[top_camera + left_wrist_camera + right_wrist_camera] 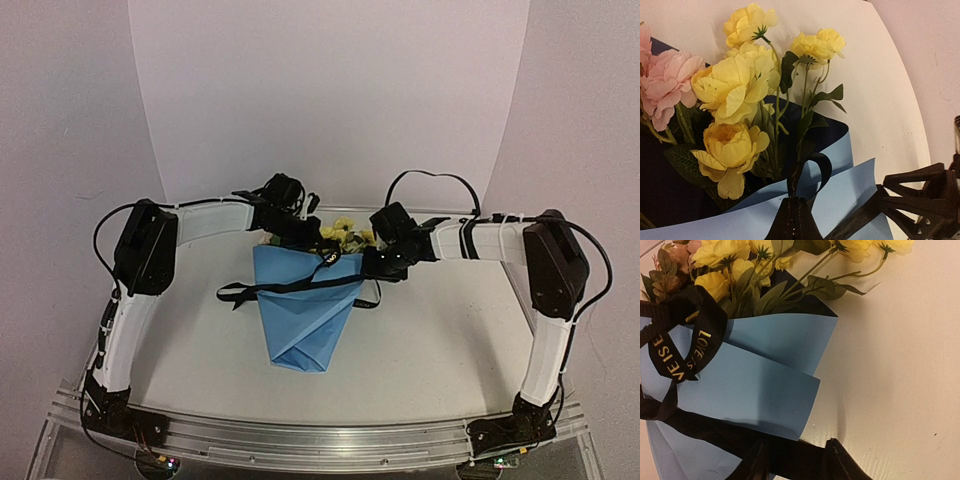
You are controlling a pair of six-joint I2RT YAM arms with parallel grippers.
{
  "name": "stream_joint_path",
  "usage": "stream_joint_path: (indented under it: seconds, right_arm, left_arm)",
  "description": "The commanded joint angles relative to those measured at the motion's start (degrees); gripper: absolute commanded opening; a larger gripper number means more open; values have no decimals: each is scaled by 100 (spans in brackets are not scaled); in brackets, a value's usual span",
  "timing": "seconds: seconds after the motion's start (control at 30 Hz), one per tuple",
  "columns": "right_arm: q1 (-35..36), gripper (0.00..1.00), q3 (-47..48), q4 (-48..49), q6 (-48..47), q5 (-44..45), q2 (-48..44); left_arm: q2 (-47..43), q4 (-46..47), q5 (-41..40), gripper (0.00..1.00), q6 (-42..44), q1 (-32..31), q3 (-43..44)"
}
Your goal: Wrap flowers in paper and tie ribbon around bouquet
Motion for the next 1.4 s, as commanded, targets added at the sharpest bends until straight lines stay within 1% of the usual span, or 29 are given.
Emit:
stream_joint_path:
  seconds: [0.0,0.07,0.17,0.27,0.4,0.73,0.9,1.17,1.37]
  right_arm:
    - [8,32,92,161,94,-199,67]
    - [8,26,82,161,104,-235,46]
    - [8,15,55,160,127,-222,-14]
    - [8,8,45,152,145,-178,-114]
    - [8,1,61,143,129,-197,-243]
    - [30,0,50,121,-1,-193,-524]
    - [154,0,123,108,-166,-79,-671]
    - [372,0,284,131,-498,-18,-656]
    - [386,0,292,331,-466,1,-710]
  left_arm:
    - [-540,322,232,0,24,-35,-90]
    - [-587,345,288,0,-4,-40,-140]
    - [-637,356,348,0,-27,-53,-220]
    - [-661,366,419,0,-38,-62,-294]
    - [-619,357,545,0,-49,-91,-290]
    - [-576,357,675,0,-78,-100,-254]
    - [-501,326,772,0,-95,-100,-175]
    - [-196,163,1010,0,-162,-100,181]
    - [-52,266,1157,0,-269,-149,208]
